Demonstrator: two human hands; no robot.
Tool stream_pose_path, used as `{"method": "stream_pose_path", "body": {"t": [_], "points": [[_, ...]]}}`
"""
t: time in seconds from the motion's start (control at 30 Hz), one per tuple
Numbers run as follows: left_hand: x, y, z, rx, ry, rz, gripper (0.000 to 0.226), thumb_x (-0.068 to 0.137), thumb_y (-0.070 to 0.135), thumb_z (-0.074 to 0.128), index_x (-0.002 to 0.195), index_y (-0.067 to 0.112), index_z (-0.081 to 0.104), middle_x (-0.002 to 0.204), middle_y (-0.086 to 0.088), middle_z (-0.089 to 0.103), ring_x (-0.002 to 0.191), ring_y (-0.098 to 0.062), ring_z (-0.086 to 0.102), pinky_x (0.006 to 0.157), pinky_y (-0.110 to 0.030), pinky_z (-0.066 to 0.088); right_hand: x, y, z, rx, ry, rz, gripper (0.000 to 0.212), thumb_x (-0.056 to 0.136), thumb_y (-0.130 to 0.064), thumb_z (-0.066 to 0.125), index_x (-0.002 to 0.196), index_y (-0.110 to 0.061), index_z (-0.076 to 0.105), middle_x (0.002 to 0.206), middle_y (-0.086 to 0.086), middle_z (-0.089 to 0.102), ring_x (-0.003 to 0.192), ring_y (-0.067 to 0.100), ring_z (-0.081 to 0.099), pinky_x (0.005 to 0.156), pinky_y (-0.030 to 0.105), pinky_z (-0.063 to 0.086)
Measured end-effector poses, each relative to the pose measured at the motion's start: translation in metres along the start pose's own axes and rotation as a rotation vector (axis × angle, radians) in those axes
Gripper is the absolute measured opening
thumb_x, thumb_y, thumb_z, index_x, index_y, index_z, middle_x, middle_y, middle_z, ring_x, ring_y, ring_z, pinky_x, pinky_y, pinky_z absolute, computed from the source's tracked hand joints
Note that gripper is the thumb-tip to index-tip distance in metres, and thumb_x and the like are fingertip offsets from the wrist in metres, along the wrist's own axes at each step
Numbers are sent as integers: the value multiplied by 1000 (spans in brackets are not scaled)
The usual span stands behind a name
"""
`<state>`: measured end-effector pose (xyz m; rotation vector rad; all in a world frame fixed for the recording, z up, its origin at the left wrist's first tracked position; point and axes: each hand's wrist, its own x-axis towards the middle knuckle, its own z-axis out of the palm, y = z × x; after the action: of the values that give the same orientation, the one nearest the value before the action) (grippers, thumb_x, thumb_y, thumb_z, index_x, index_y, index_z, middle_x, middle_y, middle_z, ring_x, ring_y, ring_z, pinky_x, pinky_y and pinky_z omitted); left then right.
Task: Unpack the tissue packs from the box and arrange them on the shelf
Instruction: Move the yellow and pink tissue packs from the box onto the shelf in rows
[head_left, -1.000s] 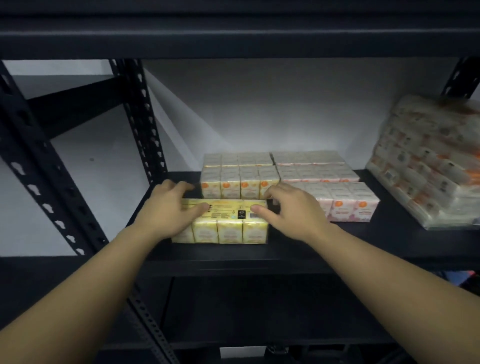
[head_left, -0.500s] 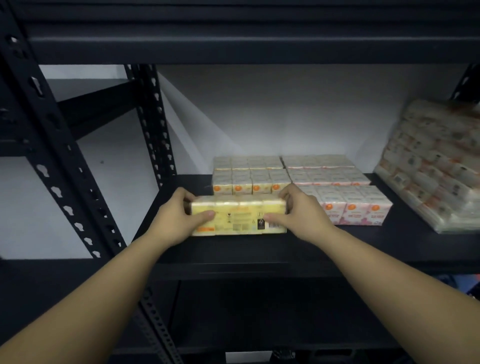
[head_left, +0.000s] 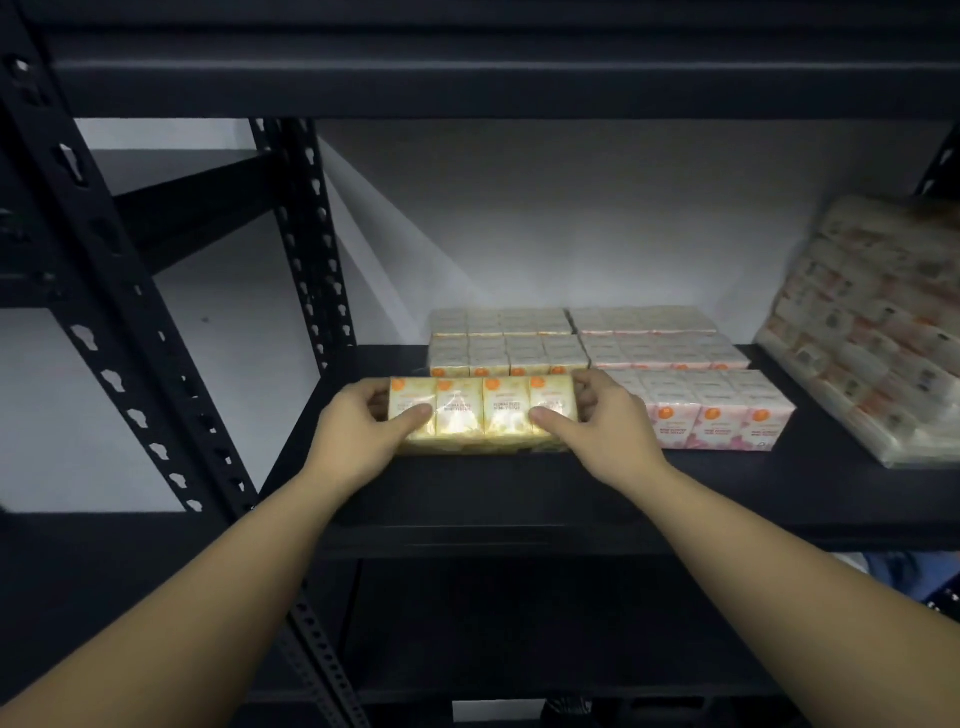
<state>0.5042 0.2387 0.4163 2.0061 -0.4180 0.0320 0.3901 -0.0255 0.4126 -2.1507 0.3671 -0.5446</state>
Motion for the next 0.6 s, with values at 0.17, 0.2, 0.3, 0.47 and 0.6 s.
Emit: {"method": "stream_pose_path", "body": {"t": [0.17,0.2,0.3,0.47,0.6], "points": [[-5,-10,-2,90,-8,67,58,64,27,99,107,25,60,110,9,66,102,-5,64,80,-26,57,-12,17,2,-23,15,-6,77,70,-39,95,135,-27,55,120,-9,66,112,13,63,92,35,57],[-8,-14,0,104,-7,81,60,62,25,100,106,26,59,113,7,64,104,-6,63,80,-24,56,-16,20,4,-36,20,-14,76,68,-39,97,131,-29,55,120,-10,65,111,12,63,92,35,58],[-15,-21,6,92,-12,96,68,60,19,101,110,29,56,118,3,59,109,-10,61,81,-24,58,-24,25,8,-72,29,-38,71,67,-37,98,120,-34,51,120,-12,61,109,10,61,93,38,58],[-15,-19,6,96,-48,142,83,59,35,101,131,35,59,122,9,53,110,-2,57,88,-19,51,-21,18,0,-121,45,-90,71,66,-49,95,120,-26,56,117,-11,61,104,7,60,90,31,57],[-13,-18,13,157,-31,171,77,63,50,95,133,35,65,120,8,56,110,-7,57,93,-23,49,-15,12,-20,-199,124,-220,54,71,-56,88,107,-27,61,105,-17,54,94,-2,55,76,9,45]]}}
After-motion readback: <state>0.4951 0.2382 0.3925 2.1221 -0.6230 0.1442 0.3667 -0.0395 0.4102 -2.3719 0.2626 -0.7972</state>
